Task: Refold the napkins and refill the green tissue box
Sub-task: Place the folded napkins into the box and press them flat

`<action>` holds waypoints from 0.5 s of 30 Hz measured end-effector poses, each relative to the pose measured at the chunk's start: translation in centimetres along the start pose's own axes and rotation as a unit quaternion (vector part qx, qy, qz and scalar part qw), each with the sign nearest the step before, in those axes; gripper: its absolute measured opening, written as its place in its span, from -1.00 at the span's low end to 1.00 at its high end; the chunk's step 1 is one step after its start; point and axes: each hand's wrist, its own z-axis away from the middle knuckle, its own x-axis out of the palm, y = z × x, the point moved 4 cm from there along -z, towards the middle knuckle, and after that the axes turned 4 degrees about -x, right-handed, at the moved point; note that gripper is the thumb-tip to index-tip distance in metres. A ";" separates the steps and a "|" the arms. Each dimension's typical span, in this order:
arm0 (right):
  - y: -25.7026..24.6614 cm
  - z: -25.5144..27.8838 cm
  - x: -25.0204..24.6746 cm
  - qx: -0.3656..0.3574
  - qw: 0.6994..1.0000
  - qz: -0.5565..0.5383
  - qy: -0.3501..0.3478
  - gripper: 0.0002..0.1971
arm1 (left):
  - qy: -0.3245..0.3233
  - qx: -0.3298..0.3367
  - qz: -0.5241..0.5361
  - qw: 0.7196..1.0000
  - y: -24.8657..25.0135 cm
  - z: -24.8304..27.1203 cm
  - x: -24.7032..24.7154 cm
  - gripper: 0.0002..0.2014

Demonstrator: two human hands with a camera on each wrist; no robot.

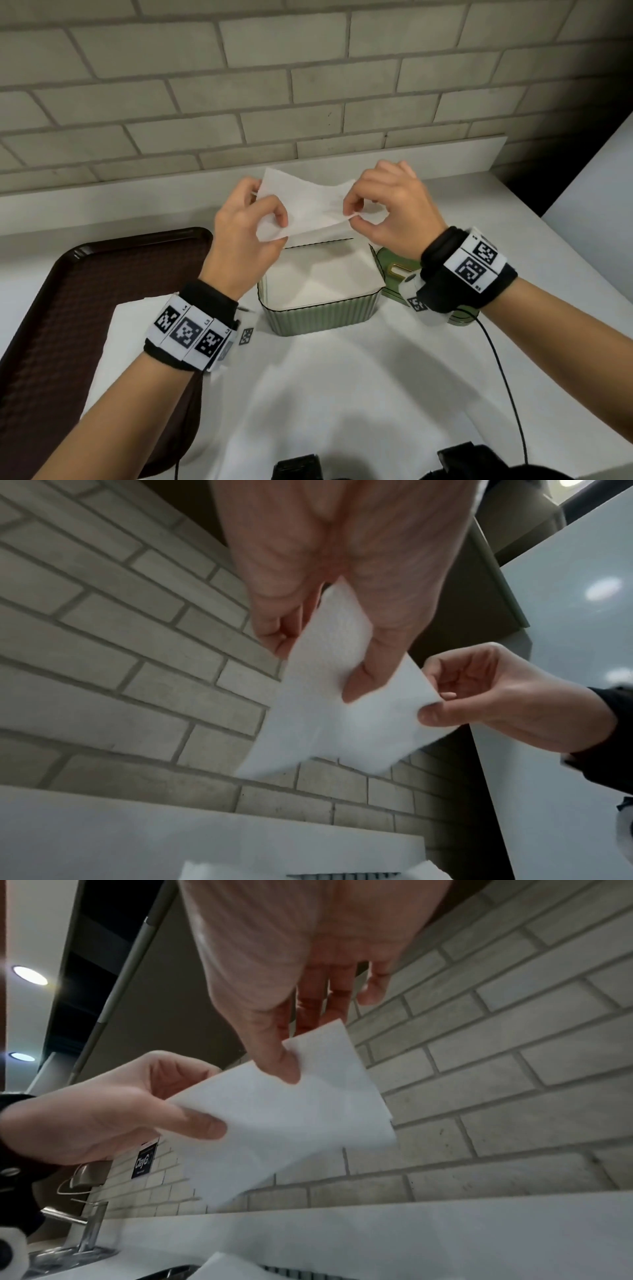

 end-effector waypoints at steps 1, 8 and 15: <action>0.0 0.3 0.3 0.003 1.000 -0.010 -0.013 -0.90 | -0.016 -0.001 -0.001 1.000 -0.3 0.2 0.3 -0.77; 0.4 5.9 6.2 0.105 0.947 -0.092 -0.290 -0.84 | -0.233 -0.145 -0.020 0.961 -2.9 3.4 3.8 -0.55; 0.9 5.9 5.4 0.116 0.936 -0.121 -0.310 -0.77 | -0.217 -0.136 0.000 0.967 -3.2 2.9 3.6 -0.77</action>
